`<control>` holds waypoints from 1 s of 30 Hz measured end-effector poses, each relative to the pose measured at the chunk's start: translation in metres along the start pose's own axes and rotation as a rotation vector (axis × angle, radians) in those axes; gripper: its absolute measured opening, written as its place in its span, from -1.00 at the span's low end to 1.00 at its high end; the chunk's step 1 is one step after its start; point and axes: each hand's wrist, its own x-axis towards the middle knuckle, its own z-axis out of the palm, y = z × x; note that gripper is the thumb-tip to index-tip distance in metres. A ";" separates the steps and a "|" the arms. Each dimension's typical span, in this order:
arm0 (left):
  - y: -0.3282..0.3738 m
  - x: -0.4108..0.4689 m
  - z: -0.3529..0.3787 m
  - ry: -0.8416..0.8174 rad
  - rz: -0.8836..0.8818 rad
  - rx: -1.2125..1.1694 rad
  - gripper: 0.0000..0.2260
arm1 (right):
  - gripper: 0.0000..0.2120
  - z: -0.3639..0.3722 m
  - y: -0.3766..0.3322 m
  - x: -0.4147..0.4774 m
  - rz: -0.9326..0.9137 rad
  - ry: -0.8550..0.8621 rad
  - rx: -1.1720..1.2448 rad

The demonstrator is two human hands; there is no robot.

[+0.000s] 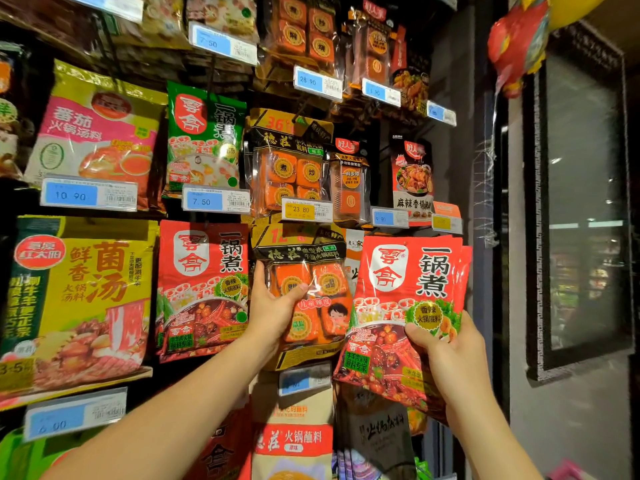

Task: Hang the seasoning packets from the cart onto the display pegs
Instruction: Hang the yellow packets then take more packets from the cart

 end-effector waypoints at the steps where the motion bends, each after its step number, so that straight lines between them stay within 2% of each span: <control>1: -0.002 0.001 -0.001 0.004 -0.010 0.007 -0.04 | -0.60 -0.001 0.000 0.000 0.000 -0.002 0.006; 7: -0.006 0.007 -0.003 0.027 -0.035 0.101 -0.05 | -0.63 -0.001 0.001 0.001 0.004 -0.020 0.009; 11: -0.013 0.022 -0.008 0.065 -0.087 0.315 -0.07 | -0.64 0.003 0.003 -0.003 0.010 -0.049 0.006; 16: -0.021 0.021 -0.014 0.116 -0.145 0.460 -0.09 | -0.69 0.009 0.007 -0.009 0.018 -0.106 0.028; 18: -0.019 0.002 -0.013 0.104 -0.101 0.491 -0.10 | -0.69 0.011 0.011 -0.011 0.026 -0.116 0.023; 20: -0.014 -0.025 -0.015 0.110 0.020 0.520 -0.21 | -0.68 0.015 0.017 -0.011 0.044 -0.121 0.042; 23: 0.002 -0.062 -0.021 0.033 0.213 0.462 -0.55 | -0.67 0.027 0.026 -0.013 0.087 -0.143 0.085; 26: 0.015 -0.075 -0.027 -0.100 0.144 0.397 -0.47 | -0.64 0.046 0.031 -0.017 0.111 -0.171 0.127; 30: 0.025 -0.076 -0.039 -0.153 0.043 0.417 -0.43 | -0.60 0.072 0.032 -0.026 0.134 -0.224 0.235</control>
